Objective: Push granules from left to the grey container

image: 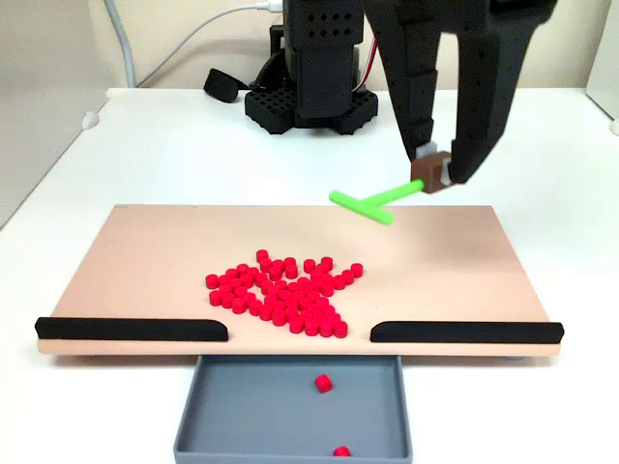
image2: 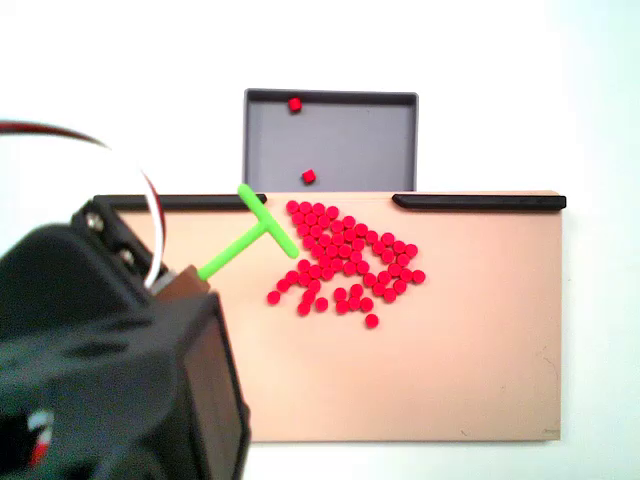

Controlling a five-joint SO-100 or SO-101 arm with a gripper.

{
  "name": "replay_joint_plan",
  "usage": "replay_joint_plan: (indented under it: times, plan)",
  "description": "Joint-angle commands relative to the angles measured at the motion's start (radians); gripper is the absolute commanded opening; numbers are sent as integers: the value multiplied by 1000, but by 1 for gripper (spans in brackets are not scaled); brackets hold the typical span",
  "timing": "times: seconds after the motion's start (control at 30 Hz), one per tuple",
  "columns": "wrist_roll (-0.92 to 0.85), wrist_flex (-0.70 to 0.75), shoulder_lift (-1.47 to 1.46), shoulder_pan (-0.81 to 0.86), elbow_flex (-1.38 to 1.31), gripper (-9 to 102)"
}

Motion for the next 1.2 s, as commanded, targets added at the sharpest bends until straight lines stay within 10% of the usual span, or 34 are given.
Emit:
replay_joint_plan:
  times: [0.0,0.63,1.17]
  plan:
    - [-126,0,195,17,147,0]
    - [-1184,-25,615,259,626,0]
    - [-1155,-55,581,282,612,0]
